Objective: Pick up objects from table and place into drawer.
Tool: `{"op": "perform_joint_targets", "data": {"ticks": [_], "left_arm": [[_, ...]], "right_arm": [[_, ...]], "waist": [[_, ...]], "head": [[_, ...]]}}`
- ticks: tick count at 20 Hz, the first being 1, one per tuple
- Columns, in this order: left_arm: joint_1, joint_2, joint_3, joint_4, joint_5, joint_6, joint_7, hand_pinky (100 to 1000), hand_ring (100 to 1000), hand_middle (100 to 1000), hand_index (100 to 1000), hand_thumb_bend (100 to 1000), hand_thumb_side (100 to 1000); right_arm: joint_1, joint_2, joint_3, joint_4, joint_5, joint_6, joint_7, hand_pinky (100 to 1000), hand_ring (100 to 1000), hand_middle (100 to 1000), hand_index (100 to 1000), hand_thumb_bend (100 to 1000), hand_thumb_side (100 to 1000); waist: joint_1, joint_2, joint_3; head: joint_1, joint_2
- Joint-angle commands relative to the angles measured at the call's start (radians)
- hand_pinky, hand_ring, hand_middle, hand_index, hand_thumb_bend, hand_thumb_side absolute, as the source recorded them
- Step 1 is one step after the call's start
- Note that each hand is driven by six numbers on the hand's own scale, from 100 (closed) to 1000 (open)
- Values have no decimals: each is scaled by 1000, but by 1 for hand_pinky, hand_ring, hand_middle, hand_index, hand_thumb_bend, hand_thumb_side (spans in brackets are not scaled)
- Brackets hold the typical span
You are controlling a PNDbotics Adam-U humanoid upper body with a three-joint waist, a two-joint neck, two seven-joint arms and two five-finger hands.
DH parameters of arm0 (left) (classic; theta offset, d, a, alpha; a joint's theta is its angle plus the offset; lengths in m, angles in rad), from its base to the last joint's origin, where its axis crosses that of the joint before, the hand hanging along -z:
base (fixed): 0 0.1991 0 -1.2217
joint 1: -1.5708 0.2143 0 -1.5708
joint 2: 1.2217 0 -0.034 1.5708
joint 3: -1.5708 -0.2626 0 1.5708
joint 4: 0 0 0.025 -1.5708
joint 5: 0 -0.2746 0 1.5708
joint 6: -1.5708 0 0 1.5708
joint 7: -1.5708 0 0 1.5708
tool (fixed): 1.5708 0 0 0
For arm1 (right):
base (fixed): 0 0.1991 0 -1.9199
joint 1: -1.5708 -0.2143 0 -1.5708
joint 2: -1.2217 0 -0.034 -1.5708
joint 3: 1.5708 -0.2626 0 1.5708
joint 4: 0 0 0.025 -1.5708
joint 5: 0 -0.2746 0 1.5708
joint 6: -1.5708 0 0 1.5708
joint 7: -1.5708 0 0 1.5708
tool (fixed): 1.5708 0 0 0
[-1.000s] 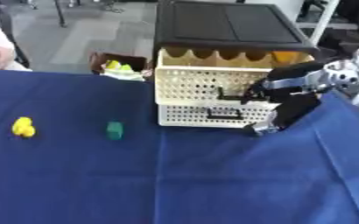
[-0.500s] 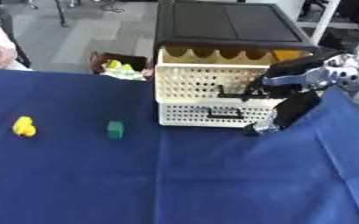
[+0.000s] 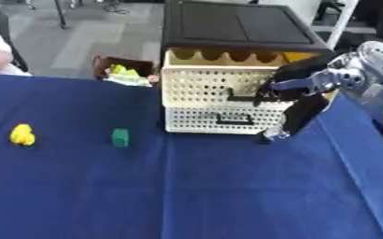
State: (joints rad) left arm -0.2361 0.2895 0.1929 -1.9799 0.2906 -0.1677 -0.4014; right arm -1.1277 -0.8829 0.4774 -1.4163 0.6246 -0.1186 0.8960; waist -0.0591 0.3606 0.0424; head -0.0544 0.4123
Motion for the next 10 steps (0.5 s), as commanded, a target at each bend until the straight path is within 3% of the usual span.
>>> {"op": "perform_joint_targets", "data": {"ticks": [1, 10], "left_arm": [[-1, 16, 2, -20, -5, 4, 1, 434, 583, 518, 797, 100, 841], [0, 15, 3, -20, -9, 7, 1, 434, 583, 517, 797, 100, 840]], "right_arm": [[-39, -12, -8, 2, 27, -21, -9, 281, 100, 100, 879, 522, 760], [-27, -19, 3, -2, 44, -43, -12, 277, 100, 100, 882, 516, 771]], "waist": [[-2, -26, 0], [-3, -25, 1]], "head": [[-1, 0], [-3, -1]]}}
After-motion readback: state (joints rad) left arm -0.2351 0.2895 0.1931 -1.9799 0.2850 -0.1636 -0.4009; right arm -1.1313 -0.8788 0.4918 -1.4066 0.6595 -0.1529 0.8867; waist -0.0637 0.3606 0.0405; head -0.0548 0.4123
